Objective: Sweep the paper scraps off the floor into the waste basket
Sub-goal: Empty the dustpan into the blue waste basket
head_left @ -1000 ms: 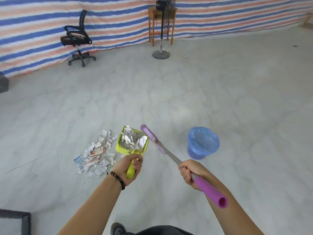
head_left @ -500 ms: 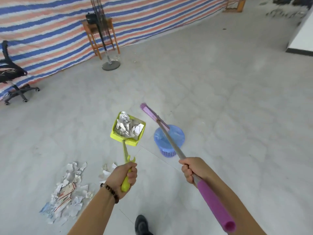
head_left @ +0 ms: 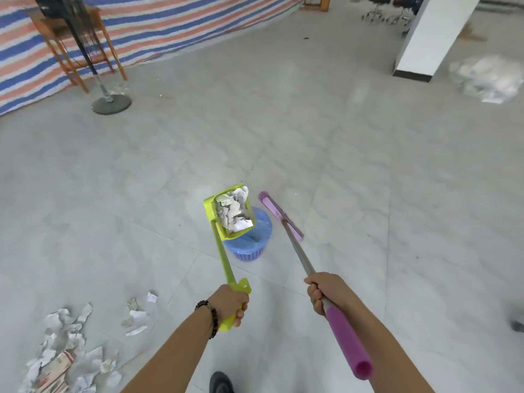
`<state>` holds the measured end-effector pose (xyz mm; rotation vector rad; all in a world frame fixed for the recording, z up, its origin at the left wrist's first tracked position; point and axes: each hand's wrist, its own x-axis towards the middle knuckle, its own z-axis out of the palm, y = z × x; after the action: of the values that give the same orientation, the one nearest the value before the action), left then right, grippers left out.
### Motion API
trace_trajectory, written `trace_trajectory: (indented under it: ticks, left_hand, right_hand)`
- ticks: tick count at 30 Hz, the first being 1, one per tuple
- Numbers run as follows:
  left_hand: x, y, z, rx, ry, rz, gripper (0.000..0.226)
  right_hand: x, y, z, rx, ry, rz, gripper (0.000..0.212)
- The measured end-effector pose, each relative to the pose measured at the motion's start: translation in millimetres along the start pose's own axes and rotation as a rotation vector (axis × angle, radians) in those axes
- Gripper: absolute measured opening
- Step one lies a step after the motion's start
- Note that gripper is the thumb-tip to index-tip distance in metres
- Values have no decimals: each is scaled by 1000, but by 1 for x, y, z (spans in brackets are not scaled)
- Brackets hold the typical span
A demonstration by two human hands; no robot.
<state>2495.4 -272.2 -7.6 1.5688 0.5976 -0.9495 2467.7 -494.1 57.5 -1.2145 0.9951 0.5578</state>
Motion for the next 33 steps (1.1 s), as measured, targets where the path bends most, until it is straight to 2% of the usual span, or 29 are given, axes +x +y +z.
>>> trace_trajectory:
  ticks: [4, 9, 11, 21, 26, 29, 33]
  left_hand:
    - [19, -10, -6, -22, -108, -136, 4]
    - [32, -26, -15, -240, -178, -216, 22]
    - [32, -28, -13, -209, -173, -202, 21]
    - [18, -9, 4, 60, -89, -155, 8]
    - [10, -19, 19, 136, 23, -134, 21]
    - [16, -27, 23, 150, 114, -131, 14]
    - [25, -36, 24, 198, 200, -105, 34]
  right_hand:
    - [7, 12, 4, 15, 44, 69, 20]
    - [7, 24, 6, 110, 18, 153, 20]
    - [5, 25, 5, 161, 12, 176, 22]
    - [8, 26, -8, 63, 78, 132, 19]
    - [2, 28, -21, -47, 74, 90, 17]
    - [-4, 31, -27, -131, 59, 55, 16]
    - [-10, 35, -31, -219, 25, 23, 13]
